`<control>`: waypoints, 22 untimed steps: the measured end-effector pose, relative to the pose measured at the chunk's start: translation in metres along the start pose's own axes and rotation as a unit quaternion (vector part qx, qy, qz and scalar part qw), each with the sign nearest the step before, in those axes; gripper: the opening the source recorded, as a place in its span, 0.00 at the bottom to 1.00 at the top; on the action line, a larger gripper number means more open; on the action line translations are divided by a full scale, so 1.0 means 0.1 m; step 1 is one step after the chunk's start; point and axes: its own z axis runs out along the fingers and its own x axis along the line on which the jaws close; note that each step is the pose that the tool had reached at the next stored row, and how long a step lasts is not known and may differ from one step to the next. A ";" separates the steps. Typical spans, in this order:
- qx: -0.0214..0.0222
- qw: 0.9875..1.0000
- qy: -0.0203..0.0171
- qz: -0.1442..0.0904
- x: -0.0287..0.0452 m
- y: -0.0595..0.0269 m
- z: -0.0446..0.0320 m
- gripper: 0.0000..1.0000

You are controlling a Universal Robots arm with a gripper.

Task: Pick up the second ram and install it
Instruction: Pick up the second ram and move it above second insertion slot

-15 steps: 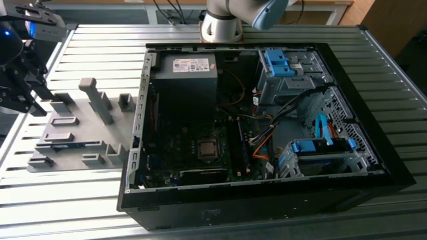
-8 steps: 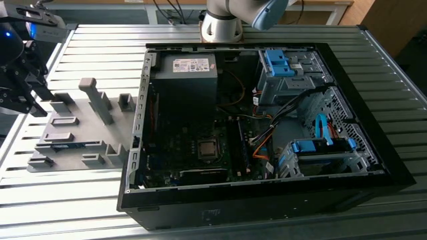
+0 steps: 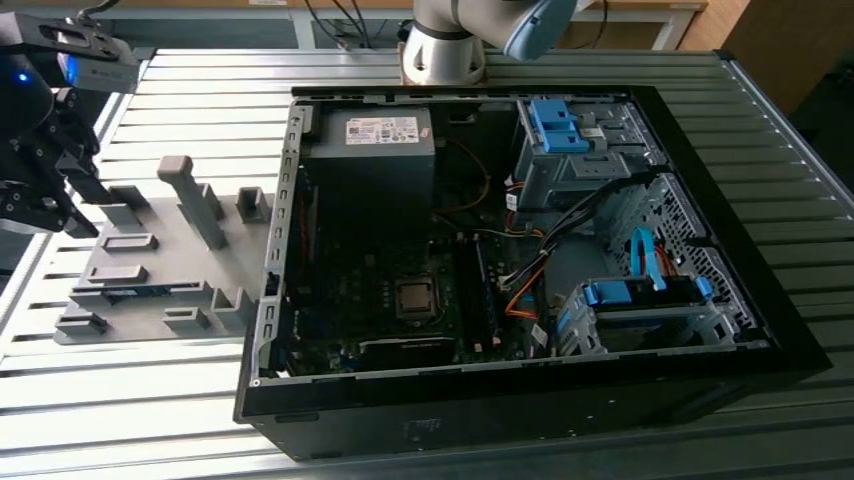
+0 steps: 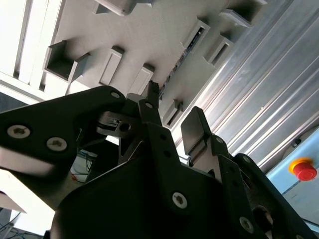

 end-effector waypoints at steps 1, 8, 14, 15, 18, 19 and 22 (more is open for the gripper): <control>0.000 1.000 0.000 0.000 0.001 0.000 0.010 0.46; 0.000 1.000 0.000 0.000 0.005 -0.002 0.066 0.46; 0.000 1.000 0.000 0.000 0.008 -0.003 0.107 0.46; 0.000 1.000 0.000 0.000 0.009 -0.003 0.113 0.46; 0.000 1.000 0.000 0.000 0.010 -0.004 0.127 0.46; 0.000 1.000 0.000 0.000 0.010 -0.004 0.131 0.46; 0.000 1.000 0.000 0.000 0.010 -0.004 0.141 0.46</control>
